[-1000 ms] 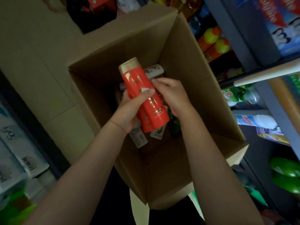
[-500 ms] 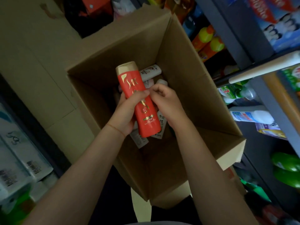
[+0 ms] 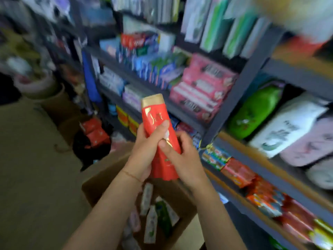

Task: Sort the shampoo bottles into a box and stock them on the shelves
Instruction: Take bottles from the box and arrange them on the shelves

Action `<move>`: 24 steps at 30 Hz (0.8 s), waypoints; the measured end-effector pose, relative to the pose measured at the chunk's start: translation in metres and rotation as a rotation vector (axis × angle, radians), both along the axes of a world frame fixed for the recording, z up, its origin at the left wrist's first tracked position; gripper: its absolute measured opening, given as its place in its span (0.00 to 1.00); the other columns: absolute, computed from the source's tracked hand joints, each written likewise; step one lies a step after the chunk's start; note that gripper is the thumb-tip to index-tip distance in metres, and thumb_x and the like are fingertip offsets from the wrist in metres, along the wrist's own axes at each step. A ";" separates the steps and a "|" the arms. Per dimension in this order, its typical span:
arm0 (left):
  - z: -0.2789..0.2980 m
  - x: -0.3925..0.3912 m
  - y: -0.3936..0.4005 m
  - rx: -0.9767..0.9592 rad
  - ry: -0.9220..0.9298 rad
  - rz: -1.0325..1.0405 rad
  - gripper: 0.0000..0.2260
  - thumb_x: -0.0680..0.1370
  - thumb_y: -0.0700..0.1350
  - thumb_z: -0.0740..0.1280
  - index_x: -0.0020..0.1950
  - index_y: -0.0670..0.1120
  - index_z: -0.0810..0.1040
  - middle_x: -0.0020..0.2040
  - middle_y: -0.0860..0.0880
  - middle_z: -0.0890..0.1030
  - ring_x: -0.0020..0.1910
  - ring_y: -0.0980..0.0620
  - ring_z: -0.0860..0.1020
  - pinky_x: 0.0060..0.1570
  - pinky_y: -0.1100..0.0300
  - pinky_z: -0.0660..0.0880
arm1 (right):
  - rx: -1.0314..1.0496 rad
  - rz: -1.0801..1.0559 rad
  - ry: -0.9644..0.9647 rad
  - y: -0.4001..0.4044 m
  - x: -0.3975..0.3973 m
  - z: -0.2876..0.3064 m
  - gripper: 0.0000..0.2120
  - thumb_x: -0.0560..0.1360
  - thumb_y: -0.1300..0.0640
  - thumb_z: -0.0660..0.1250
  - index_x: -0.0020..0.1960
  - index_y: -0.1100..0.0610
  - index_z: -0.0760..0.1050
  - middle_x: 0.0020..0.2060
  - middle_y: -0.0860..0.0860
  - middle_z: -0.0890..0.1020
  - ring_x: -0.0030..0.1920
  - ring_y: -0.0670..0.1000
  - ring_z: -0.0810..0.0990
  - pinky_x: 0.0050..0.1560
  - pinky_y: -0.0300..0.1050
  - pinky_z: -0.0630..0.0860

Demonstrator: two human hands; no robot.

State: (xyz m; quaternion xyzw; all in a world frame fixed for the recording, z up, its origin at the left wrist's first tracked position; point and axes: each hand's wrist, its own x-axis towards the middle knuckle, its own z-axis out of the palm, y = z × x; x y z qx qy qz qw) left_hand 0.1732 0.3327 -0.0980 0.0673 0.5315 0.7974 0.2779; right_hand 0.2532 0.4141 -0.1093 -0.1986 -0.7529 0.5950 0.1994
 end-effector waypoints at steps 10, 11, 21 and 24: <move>0.157 0.098 0.078 0.222 0.300 -0.396 0.26 0.64 0.56 0.77 0.60 0.51 0.81 0.49 0.47 0.86 0.46 0.50 0.85 0.42 0.59 0.80 | 0.133 -0.071 0.369 0.058 0.107 0.138 0.30 0.76 0.41 0.68 0.73 0.44 0.60 0.64 0.41 0.77 0.65 0.43 0.76 0.64 0.41 0.75; 0.164 0.106 0.084 0.234 0.320 -0.431 0.25 0.62 0.57 0.76 0.58 0.53 0.82 0.49 0.47 0.86 0.47 0.51 0.85 0.42 0.60 0.80 | 0.136 -0.041 0.374 0.065 0.119 0.148 0.27 0.77 0.46 0.67 0.72 0.43 0.60 0.63 0.37 0.78 0.65 0.41 0.76 0.62 0.37 0.74; 0.200 0.144 0.127 0.212 0.642 -0.696 0.27 0.65 0.57 0.73 0.62 0.53 0.77 0.53 0.52 0.85 0.53 0.53 0.84 0.47 0.63 0.79 | 0.124 -0.079 0.353 0.129 0.185 0.186 0.36 0.66 0.57 0.80 0.69 0.50 0.68 0.60 0.55 0.81 0.61 0.57 0.81 0.60 0.63 0.77; 0.204 0.140 0.148 0.125 0.708 -0.695 0.28 0.68 0.67 0.70 0.63 0.54 0.78 0.57 0.51 0.84 0.58 0.51 0.82 0.54 0.58 0.79 | 0.090 -0.146 0.393 0.142 0.187 0.181 0.35 0.64 0.55 0.81 0.67 0.48 0.70 0.59 0.55 0.82 0.60 0.58 0.81 0.60 0.64 0.77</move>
